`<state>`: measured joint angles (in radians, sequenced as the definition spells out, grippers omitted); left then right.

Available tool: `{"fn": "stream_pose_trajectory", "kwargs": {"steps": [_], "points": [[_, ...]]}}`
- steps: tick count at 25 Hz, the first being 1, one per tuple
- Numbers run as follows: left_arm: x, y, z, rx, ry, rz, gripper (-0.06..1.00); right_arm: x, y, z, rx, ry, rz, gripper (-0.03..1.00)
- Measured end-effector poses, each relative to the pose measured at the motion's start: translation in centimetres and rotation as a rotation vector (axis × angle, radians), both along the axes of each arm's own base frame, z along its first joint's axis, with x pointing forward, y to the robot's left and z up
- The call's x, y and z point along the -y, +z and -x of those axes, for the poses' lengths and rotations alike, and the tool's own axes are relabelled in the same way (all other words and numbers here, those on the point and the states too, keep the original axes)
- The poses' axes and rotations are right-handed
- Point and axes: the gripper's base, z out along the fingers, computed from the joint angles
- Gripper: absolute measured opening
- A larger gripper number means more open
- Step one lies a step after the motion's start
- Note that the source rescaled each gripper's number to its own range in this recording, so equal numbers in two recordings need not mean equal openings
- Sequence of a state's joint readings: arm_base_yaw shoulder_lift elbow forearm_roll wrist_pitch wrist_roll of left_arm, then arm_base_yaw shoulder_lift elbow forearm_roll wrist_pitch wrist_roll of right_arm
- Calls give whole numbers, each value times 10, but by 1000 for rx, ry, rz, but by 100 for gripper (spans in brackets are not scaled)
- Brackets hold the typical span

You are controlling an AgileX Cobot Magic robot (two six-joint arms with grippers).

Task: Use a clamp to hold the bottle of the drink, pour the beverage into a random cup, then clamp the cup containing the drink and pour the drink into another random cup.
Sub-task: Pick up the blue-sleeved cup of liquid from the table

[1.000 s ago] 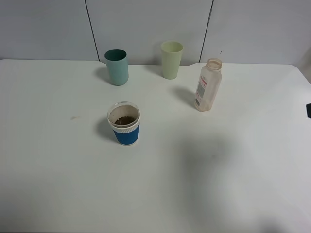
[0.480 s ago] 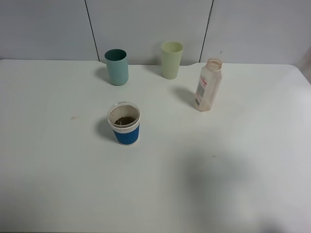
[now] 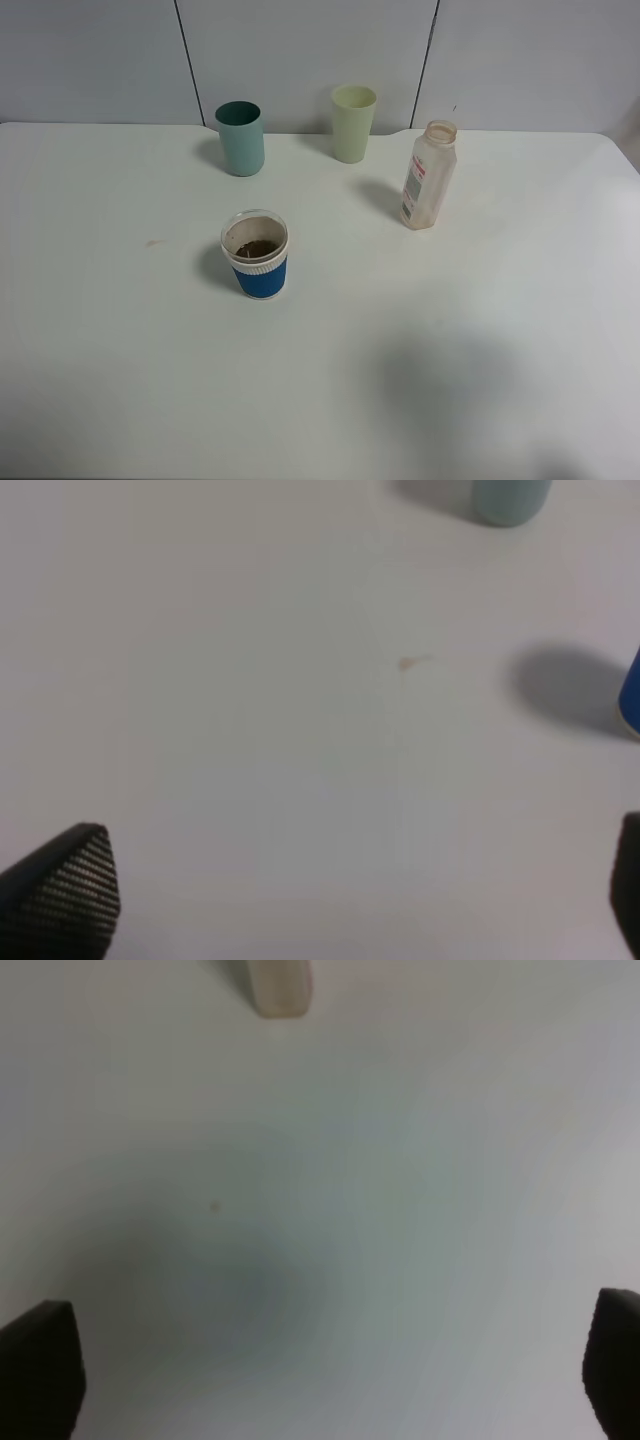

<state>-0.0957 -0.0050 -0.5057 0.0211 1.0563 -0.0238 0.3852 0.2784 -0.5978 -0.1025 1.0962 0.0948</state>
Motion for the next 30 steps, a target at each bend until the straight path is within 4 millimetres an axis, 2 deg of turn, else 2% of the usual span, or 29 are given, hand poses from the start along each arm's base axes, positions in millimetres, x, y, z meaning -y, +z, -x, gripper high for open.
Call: {"fn": "stream_pose_trajectory", "kwargs": {"steps": [7, 16, 30], "points": [[0, 0, 0, 0, 0, 0, 100, 2, -24, 12, 14, 15, -43, 100], [0, 0, 0, 0, 0, 0, 100, 6, -23, 21, 110, 14, -69, 100], [0, 0, 0, 0, 0, 0, 100, 7, -24, 22, 113, 9, -60, 100]]}}
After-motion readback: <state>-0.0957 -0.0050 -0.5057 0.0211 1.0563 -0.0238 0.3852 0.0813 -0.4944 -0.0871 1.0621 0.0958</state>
